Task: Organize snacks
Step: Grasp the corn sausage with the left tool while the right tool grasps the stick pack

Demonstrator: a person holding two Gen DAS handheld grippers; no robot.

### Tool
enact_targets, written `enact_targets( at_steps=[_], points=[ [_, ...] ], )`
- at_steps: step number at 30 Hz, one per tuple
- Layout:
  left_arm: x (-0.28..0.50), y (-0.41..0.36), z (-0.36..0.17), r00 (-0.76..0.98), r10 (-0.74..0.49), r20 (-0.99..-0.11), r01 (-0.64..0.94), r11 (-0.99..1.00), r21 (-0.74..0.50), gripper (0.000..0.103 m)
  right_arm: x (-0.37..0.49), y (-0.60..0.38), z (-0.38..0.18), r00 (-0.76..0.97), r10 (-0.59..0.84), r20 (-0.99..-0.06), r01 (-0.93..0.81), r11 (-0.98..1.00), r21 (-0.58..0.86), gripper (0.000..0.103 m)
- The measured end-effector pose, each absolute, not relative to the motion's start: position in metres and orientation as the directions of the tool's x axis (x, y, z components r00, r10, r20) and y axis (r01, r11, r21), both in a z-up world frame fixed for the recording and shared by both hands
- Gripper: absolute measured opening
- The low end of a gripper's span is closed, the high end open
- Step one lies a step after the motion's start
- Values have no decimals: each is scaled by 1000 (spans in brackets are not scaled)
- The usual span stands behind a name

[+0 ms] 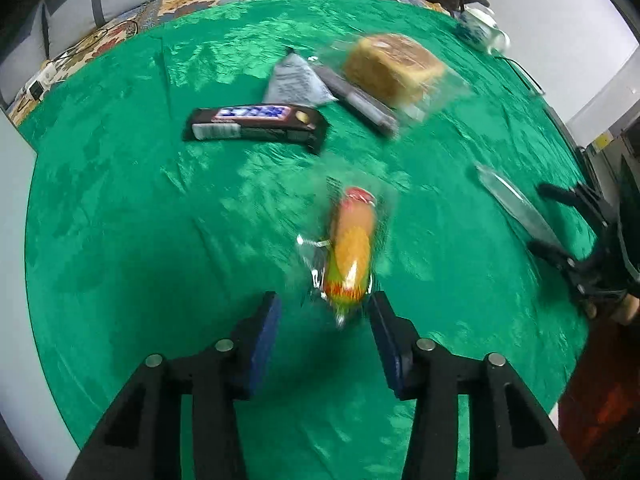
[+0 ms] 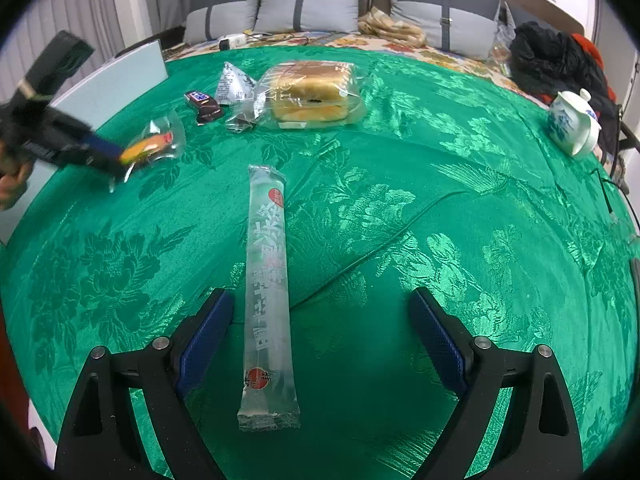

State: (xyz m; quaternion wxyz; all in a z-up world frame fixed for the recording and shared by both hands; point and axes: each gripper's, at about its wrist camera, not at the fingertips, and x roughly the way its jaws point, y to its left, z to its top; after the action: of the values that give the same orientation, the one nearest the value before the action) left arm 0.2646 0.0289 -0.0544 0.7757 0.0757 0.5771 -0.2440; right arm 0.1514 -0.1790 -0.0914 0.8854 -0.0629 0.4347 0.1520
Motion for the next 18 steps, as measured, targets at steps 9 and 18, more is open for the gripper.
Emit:
enact_targets(
  at_steps=[9,18],
  points=[
    [283,-18,-54,343,-159,-926,478,878,26,81,153,-179,-91,576,213,-789,-324,946,20,92],
    [219,7,-68,410,-206,-888,258,960,-103,28,154,-182,-90,576,213,-789,-321,947,21,92]
  ],
)
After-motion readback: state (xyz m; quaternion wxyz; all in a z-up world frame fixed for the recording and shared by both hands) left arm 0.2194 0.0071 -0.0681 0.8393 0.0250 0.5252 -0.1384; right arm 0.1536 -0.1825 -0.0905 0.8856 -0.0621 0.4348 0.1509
